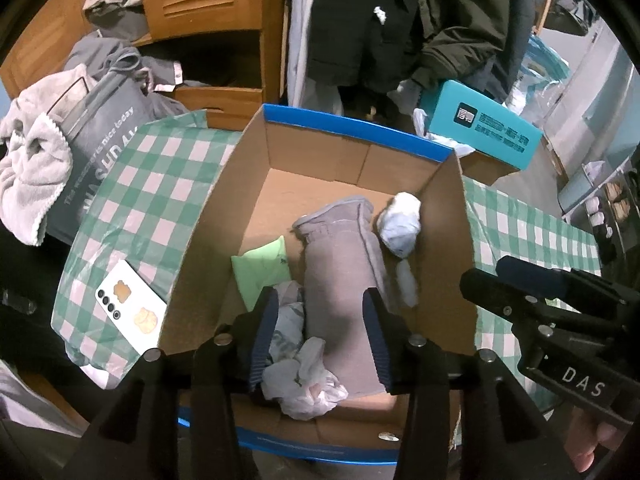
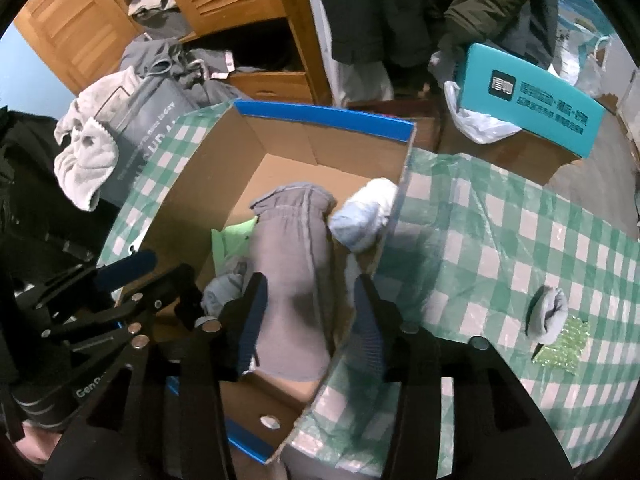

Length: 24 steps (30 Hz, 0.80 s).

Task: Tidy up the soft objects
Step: 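Lower the bottle and white cloth into the box and open both tools, then move both tools back over the grey sock and green scrubber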

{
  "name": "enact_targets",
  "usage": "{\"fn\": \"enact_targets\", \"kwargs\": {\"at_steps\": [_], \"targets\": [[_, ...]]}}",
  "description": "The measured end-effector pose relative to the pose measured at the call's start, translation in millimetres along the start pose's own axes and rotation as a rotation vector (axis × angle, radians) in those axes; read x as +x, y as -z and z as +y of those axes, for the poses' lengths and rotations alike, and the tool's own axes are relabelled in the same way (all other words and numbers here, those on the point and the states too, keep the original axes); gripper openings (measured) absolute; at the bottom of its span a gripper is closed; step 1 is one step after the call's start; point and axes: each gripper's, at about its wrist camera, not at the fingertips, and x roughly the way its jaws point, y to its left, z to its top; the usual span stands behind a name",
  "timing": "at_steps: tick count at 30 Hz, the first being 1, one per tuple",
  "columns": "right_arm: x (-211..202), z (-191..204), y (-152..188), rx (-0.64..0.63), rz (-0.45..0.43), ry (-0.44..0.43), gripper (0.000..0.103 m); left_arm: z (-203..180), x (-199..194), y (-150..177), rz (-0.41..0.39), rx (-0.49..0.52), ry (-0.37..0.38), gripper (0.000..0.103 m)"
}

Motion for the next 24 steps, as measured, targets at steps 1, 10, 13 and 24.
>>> {"fn": "enact_targets", "kwargs": {"at_steps": [1,10,13,24], "targets": [[-1,-3,1,0.009,-0.002,0.001,0.053,-2,0,0,0.000,0.005,0.002,0.045],[-12,-32,11,0.053,-0.009,0.041,0.058,-26,0,2,0.009,0.044,0.035,0.047],[-16,-44,15,0.070,-0.009,0.054,0.059,-36,0,3,0.012,0.063,0.042,0.047],[-30,-87,33,0.136,-0.020,0.120,0.067,-73,2,5,0.019,0.125,0.060,0.049]]}}
